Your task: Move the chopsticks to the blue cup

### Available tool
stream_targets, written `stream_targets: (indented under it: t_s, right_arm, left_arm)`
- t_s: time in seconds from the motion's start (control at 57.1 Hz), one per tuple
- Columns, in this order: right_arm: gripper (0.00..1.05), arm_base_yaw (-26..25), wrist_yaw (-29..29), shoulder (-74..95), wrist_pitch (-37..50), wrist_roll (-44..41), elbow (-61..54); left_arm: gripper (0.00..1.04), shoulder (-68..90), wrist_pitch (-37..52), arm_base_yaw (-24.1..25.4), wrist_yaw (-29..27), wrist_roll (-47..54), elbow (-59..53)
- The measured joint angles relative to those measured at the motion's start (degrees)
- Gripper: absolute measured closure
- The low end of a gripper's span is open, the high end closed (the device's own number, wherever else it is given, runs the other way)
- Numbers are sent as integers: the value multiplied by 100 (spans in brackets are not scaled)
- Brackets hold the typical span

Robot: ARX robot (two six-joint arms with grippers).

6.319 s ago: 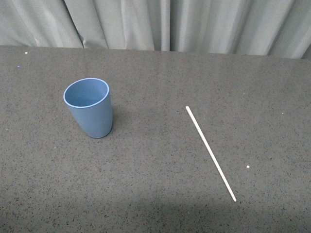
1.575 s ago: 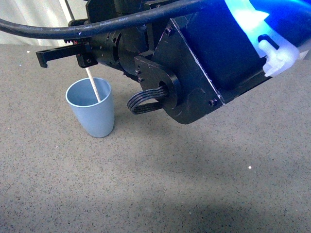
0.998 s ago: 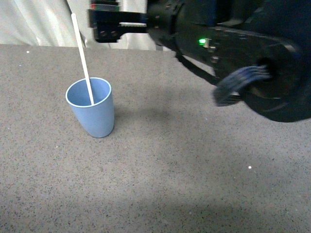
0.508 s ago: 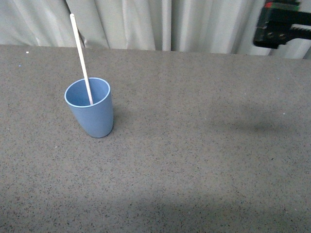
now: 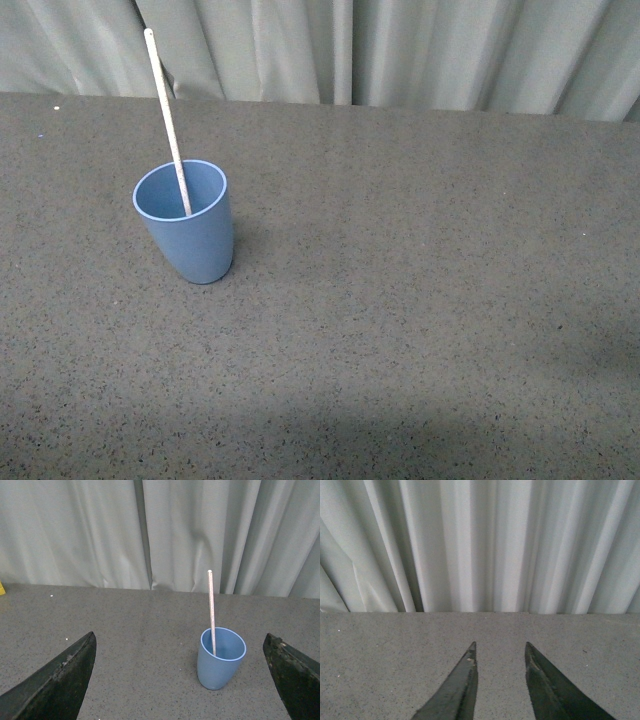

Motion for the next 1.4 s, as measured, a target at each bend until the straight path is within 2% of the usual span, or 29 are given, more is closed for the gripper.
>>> stream_targets:
  t_s: [0.088, 0.14, 0.21, 0.298, 0.385, 0.455, 0.91, 1.4]
  right_arm:
    - [92, -114, -111, -295, -146, -9, -127]
    - [104, -229, -227, -614, -339, -37, -262]
    - [104, -350, -339, -949, -551, -28, -391]
    - [104, -450, -426, -1049, -348, -28, -614]
    - [104, -813, -925, -1373, -680, -33, -741]
    - [104, -990, -935, -1829, -1049, -26, -754]
    - [104, -997, -966, -3493, -2581, -28, -785]
    - [104, -997, -968, -4470, -3543, -28, -785]
  left_arm:
    - [7, 0, 0, 0, 0, 0, 0]
    - [7, 0, 0, 0, -2, 0, 0]
    - [7, 0, 0, 0, 0, 0, 0]
    - [7, 0, 0, 0, 0, 0, 0]
    - [7, 2, 0, 0, 0, 0, 0]
    - [7, 0, 0, 0, -4, -2, 0]
    - [7, 0, 0, 0, 0, 0, 0]
    - [7, 0, 0, 0, 0, 0, 0]
